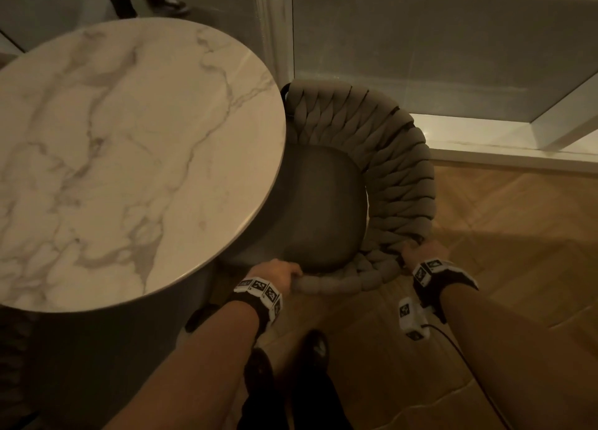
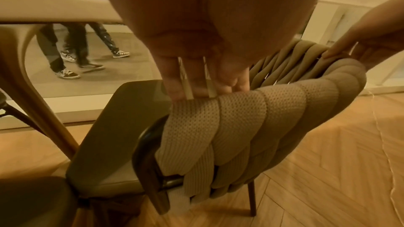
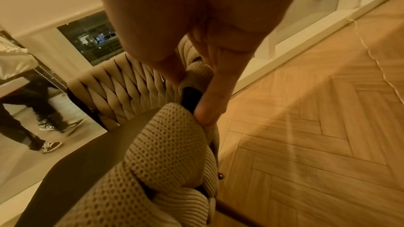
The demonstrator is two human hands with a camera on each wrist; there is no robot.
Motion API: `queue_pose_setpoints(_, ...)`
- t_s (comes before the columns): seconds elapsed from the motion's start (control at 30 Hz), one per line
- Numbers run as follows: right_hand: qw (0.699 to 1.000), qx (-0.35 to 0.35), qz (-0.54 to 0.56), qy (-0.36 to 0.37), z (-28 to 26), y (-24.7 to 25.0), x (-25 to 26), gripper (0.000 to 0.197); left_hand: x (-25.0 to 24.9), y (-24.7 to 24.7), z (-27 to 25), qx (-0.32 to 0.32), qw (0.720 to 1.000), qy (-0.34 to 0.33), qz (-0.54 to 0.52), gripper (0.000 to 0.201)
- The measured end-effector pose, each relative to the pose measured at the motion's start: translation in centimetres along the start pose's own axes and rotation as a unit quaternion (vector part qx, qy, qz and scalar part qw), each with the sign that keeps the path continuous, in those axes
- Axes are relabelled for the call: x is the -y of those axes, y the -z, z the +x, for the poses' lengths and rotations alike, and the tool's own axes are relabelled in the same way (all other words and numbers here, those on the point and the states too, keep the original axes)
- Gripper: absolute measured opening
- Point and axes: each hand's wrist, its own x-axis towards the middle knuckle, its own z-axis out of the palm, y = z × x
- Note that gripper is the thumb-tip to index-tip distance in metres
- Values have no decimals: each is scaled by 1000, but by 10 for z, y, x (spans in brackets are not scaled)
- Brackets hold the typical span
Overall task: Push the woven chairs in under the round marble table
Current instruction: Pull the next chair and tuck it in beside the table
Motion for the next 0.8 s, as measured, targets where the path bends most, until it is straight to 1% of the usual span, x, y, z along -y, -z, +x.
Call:
queue_pose_setpoints(0.07,1000,17,-20,5,0,0,-6,42,-5,-5,-4,-29,999,-23,0,39)
queue_pose_setpoints(0.1,999,25,-25,10,1,1,-7,43,-9,-10,-5,-44,998,-38,2,44)
queue_pose_setpoints(0.17,999,33,-35,22,1,5,-6,49,-15,-19,-2,-34,997,-63,20,57)
queue_pose_setpoints(0.2,998,32,-48,28,2,5,-6,52,-16,-22,1,-21,997,-66,33,59)
queue_pose_setpoints(0.23,997,28,-66,38,2,5,-6,50,-16,-24,4,-10,997,-63,44,58)
queue_pose_setpoints(0.3,996,39,-60,45,3,2,-7,40,-15,-24,8,6,998,-44,45,54)
queue_pose_setpoints(0.33,997,45,-43,43,3,0,-9,41,-15,-23,9,10,998,-35,45,53)
queue_pose_setpoints(0.43,999,26,-26,38,2,-5,-10,49,-15,-23,13,18,998,-23,56,51)
queue_pose_setpoints(0.57,1000,14,13,24,10,-7,-1,48,-18,-20,17,15,999,-22,38,52)
queue_pose_setpoints(0.7,999,16,-28,30,19,3,6,49,-23,-13,23,18,999,-24,17,54)
queue_pose_setpoints(0.8,998,10,-46,36,17,5,1,47,-17,-15,21,24,999,-25,16,54)
